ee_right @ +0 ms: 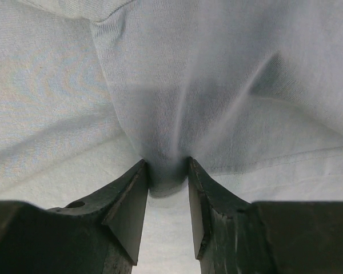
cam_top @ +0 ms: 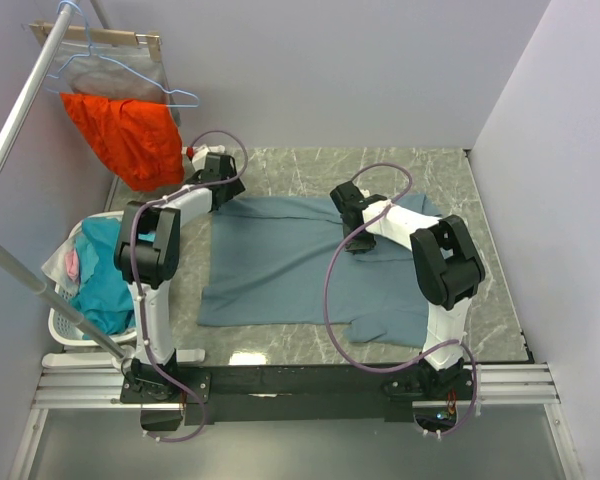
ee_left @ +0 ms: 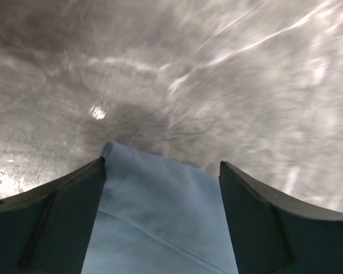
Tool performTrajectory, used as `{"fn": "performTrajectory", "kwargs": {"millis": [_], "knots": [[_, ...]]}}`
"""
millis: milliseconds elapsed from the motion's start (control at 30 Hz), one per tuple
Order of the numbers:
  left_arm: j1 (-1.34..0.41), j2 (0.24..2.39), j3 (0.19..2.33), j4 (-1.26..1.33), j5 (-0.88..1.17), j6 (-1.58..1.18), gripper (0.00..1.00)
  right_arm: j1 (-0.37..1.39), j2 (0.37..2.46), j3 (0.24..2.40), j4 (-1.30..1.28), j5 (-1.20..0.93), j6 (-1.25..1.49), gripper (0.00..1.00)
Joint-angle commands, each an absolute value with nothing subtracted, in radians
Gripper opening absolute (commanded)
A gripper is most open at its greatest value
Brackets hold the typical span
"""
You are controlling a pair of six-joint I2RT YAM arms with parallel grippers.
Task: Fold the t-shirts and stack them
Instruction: Fold the flattened tshirt in 1/3 of the way
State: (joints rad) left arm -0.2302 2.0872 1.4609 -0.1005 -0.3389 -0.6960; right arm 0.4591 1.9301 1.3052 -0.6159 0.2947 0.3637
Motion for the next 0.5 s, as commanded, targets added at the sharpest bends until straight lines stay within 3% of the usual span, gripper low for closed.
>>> {"fn": "performTrajectory", "kwargs": {"millis": [0,67,167,467], "knots": [[-0.225,2.120,1.497,-0.147,-0.347,-0.700,0.81,0.442,1.942,1.339,-0.601,0.302,0.350,0.41],[-0.225,2.117,1.488,-0.150,-0.356,-0.695,0.79,0.439,1.939,1.333,-0.598,0.301,0.350,0.41],[-0.224,2.097,1.465,-0.140,-0.359,-0.687,0.68,0.434,1.936,1.330,-0.595,0.301,0.350,0.41],[-0.224,2.036,1.440,-0.169,-0.353,-0.676,0.11,0.430,1.914,1.293,-0.584,0.304,0.354,0.36]]}}
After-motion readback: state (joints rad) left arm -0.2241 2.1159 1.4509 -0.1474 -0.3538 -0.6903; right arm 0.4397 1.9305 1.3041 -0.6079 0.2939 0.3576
